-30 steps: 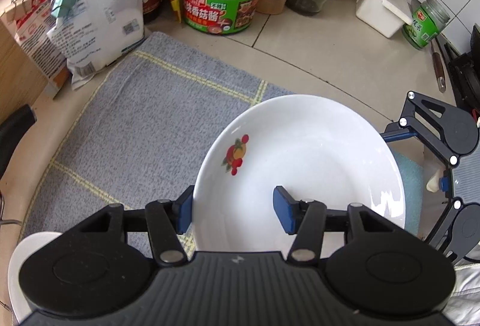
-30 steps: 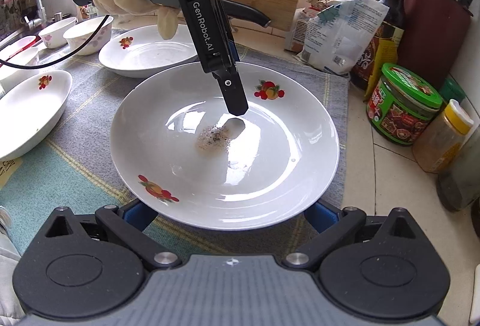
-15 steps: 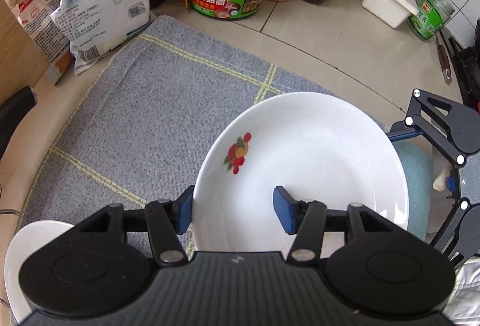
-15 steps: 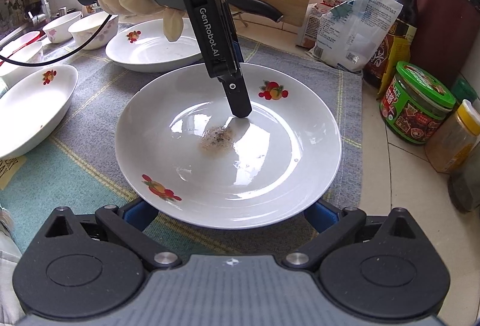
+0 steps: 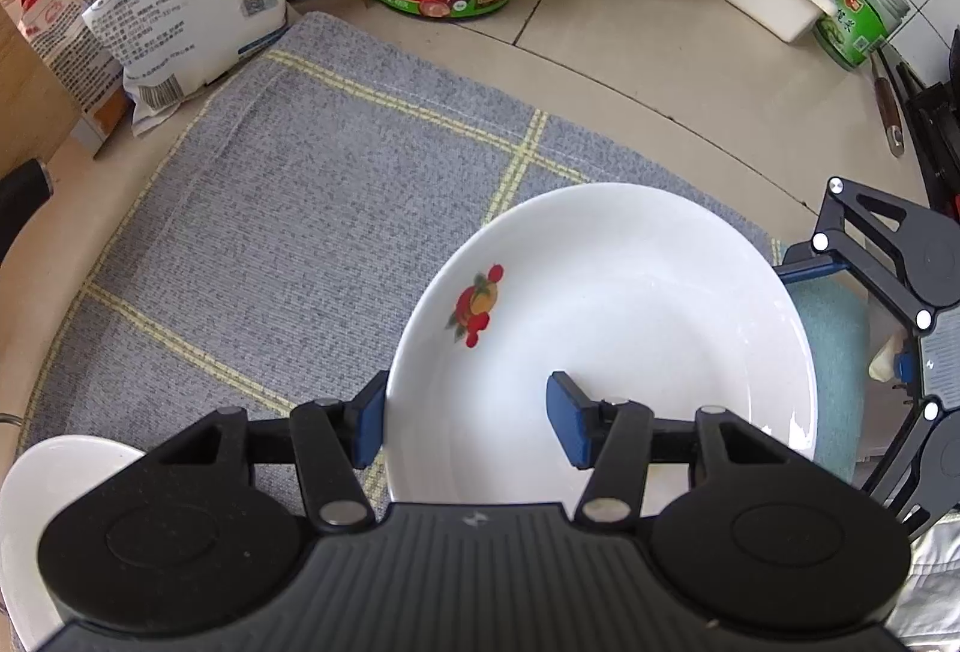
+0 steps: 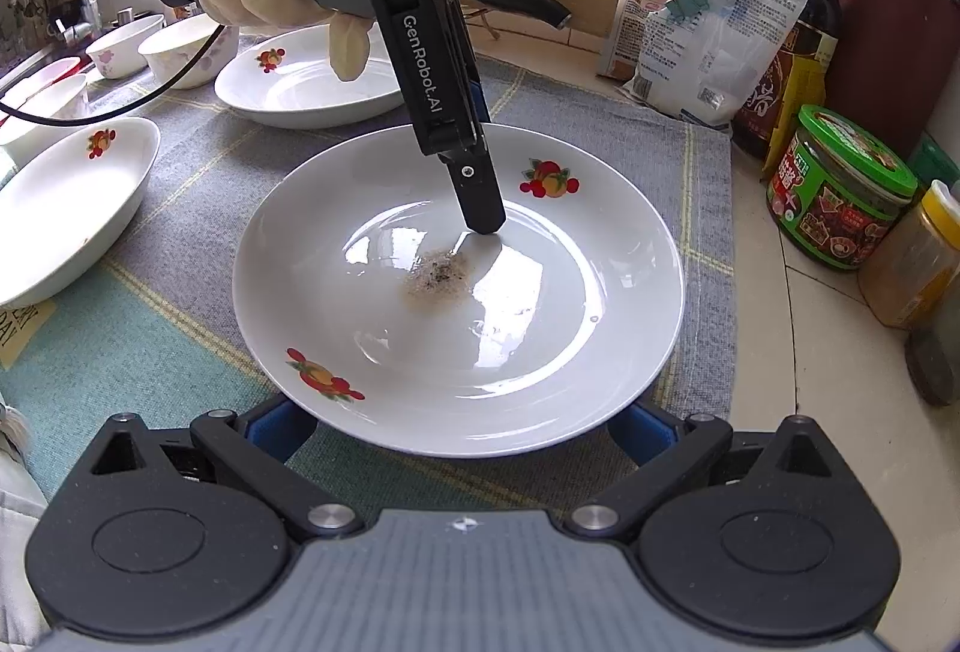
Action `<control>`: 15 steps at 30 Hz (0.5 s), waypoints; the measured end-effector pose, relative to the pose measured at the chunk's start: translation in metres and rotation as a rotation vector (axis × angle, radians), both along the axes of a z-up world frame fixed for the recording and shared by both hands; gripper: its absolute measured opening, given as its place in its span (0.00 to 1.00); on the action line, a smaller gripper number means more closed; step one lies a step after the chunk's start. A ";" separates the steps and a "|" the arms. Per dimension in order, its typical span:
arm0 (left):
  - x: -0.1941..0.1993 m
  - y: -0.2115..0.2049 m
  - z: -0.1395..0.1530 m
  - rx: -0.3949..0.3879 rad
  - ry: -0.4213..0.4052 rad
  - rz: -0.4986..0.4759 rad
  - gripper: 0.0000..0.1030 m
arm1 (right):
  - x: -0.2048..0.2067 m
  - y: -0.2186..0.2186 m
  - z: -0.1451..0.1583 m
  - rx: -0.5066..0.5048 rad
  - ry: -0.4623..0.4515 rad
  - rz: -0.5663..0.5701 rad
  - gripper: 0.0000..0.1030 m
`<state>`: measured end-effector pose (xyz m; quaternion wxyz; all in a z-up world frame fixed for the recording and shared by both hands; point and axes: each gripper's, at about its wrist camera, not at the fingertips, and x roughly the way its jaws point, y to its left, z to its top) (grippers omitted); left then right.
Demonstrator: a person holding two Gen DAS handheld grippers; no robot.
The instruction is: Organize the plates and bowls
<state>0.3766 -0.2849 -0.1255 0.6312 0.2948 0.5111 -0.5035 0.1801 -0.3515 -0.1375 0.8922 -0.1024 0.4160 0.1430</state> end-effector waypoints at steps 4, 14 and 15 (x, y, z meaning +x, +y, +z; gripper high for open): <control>0.001 -0.001 -0.001 -0.002 0.003 -0.001 0.52 | -0.001 0.000 0.001 0.005 -0.001 0.001 1.00; 0.002 -0.001 0.003 -0.038 -0.020 0.017 0.65 | 0.001 0.000 0.001 0.015 -0.011 -0.017 1.00; 0.002 -0.001 0.003 -0.041 -0.018 0.018 0.66 | 0.001 0.000 0.001 0.013 -0.008 -0.016 1.00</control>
